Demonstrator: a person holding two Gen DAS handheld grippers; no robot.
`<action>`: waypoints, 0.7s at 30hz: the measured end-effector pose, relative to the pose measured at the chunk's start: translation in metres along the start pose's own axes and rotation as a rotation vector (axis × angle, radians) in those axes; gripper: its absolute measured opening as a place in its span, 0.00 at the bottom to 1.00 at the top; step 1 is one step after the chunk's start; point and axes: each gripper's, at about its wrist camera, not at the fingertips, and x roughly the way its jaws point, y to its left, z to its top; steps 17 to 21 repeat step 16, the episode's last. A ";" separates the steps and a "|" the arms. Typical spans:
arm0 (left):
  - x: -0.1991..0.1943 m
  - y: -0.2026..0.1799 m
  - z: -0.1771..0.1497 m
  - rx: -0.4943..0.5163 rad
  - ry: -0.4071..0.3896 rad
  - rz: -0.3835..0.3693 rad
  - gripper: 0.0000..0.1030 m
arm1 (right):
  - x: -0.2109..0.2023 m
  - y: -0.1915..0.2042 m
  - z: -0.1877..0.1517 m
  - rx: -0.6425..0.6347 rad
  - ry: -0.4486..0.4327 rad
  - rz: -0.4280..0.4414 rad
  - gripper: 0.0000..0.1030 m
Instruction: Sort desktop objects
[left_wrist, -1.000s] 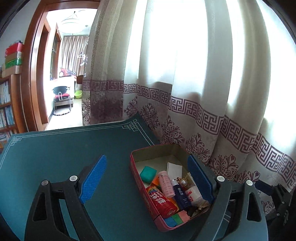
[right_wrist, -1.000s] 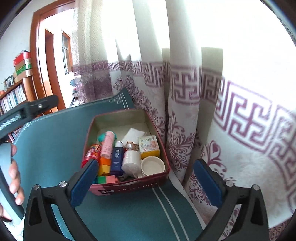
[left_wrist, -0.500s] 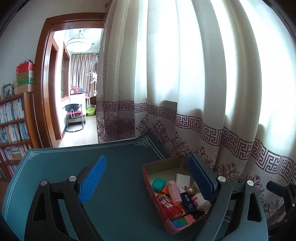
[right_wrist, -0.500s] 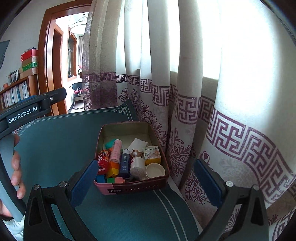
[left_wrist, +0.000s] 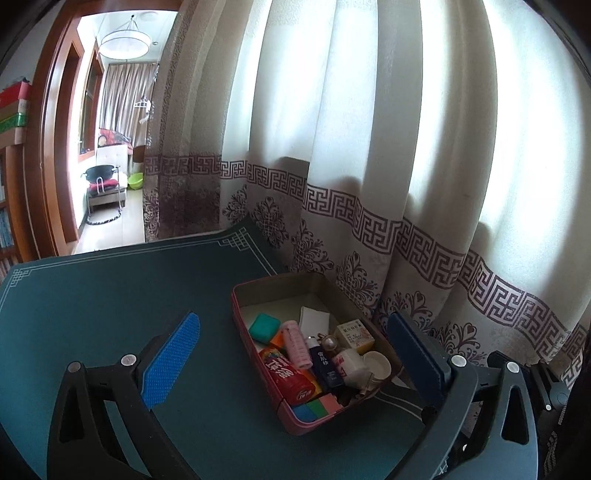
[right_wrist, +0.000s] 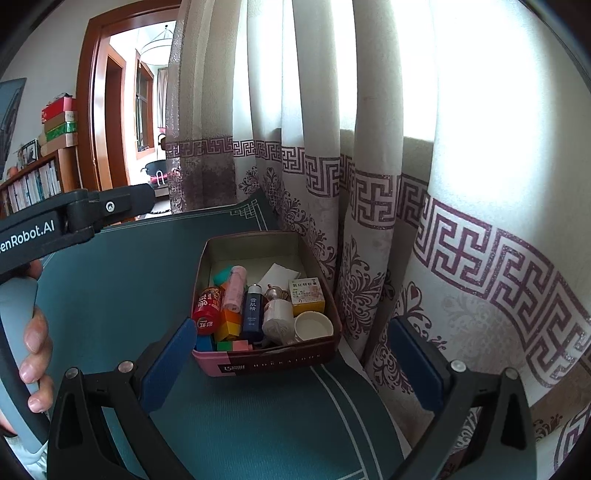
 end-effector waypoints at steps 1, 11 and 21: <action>0.002 -0.001 -0.001 0.001 0.011 0.005 1.00 | 0.001 -0.001 -0.001 0.004 0.005 0.001 1.00; 0.036 -0.003 -0.025 -0.052 0.176 -0.110 1.00 | 0.014 -0.015 -0.017 0.057 0.057 0.001 1.00; 0.040 -0.002 -0.031 -0.056 0.172 -0.070 1.00 | 0.020 -0.019 -0.023 0.077 0.076 0.014 1.00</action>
